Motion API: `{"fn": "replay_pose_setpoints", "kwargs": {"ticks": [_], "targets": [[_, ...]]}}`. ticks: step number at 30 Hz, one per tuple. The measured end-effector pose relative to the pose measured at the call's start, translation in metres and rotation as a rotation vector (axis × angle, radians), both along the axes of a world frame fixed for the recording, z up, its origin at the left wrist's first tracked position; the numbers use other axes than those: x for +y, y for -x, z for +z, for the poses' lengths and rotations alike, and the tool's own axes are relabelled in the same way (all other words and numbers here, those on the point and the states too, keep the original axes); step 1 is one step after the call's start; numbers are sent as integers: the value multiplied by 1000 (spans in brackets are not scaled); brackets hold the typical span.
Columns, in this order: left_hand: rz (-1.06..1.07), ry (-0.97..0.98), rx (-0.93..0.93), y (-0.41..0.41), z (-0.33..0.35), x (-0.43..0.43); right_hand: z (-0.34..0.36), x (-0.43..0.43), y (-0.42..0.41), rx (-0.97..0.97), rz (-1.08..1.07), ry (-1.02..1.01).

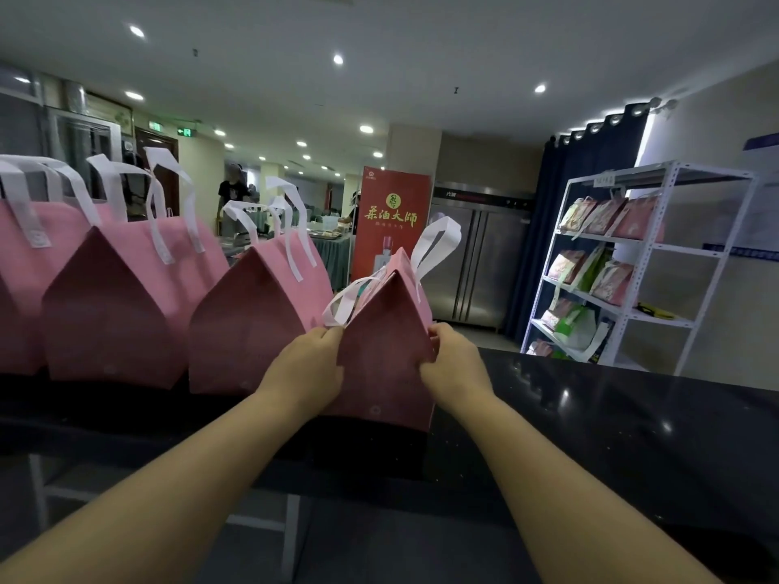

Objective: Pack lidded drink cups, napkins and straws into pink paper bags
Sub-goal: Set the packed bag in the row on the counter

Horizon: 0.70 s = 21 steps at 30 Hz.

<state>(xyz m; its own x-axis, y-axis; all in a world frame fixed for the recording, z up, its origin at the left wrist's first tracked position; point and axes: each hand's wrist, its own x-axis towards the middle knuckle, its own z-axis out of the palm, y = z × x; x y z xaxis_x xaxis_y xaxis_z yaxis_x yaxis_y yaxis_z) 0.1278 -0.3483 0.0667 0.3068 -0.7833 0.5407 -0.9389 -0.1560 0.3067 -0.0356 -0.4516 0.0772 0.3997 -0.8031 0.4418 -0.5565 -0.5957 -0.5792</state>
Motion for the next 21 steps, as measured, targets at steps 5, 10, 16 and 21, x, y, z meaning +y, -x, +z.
{"fn": "replay_pose_setpoints", "kwargs": {"ticks": [5,10,16,21], "targets": [[-63,172,8,1,7,31,20,16,14,-53,-11,244],[-67,236,-28,-4,16,92,33,69,25,-100,201,452],[-48,156,-18,-17,-3,183,17,133,6,151,426,507],[49,49,21,-51,-37,260,-7,183,-48,334,570,475]]}}
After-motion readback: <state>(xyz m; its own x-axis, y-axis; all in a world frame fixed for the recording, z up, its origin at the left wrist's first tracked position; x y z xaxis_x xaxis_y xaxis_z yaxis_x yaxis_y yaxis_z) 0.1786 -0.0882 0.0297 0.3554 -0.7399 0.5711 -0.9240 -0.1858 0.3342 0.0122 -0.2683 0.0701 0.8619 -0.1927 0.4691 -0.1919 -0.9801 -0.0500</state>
